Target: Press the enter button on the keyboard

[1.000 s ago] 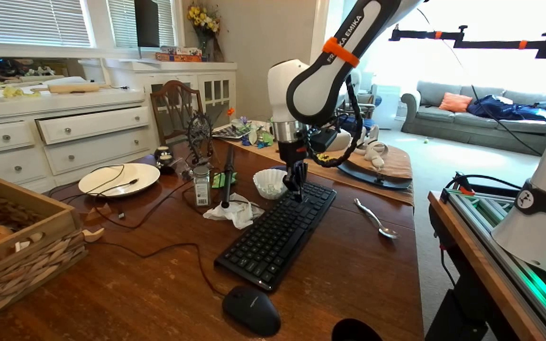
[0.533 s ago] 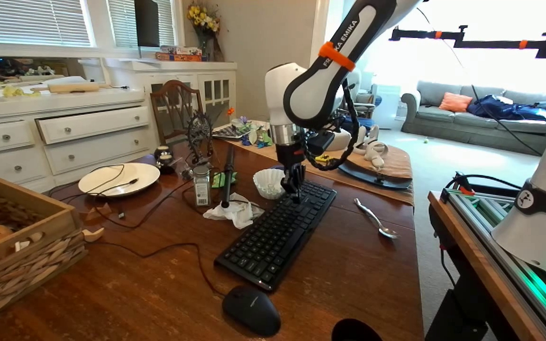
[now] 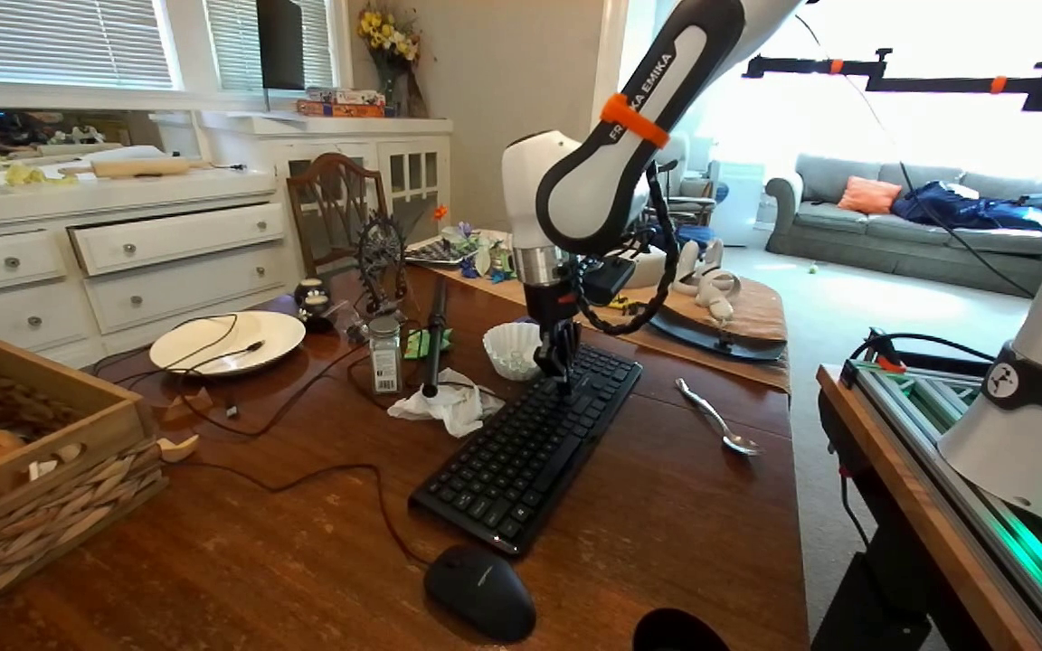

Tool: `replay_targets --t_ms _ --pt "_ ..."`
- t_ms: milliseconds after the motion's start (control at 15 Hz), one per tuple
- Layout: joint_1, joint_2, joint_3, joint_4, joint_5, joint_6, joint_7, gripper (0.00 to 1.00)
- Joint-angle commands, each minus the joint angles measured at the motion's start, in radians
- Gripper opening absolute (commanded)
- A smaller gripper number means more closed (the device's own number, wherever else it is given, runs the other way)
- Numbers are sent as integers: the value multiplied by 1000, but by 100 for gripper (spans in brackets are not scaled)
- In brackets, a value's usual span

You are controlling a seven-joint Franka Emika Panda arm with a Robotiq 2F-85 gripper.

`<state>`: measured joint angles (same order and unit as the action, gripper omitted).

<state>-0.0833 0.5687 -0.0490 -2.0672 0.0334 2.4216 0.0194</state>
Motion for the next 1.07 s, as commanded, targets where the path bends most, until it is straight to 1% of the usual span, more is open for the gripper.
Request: replay_targets --t_ms 0,400,667,1000 --pt "-5 24 8 27 17 -24 -5 0" --pt "12 4 -1 16 14 -40 38 0" --pt "17 -2 -10 19 13 -75 82 0" --pt "11 9 -13 37 18 -102 103 0"
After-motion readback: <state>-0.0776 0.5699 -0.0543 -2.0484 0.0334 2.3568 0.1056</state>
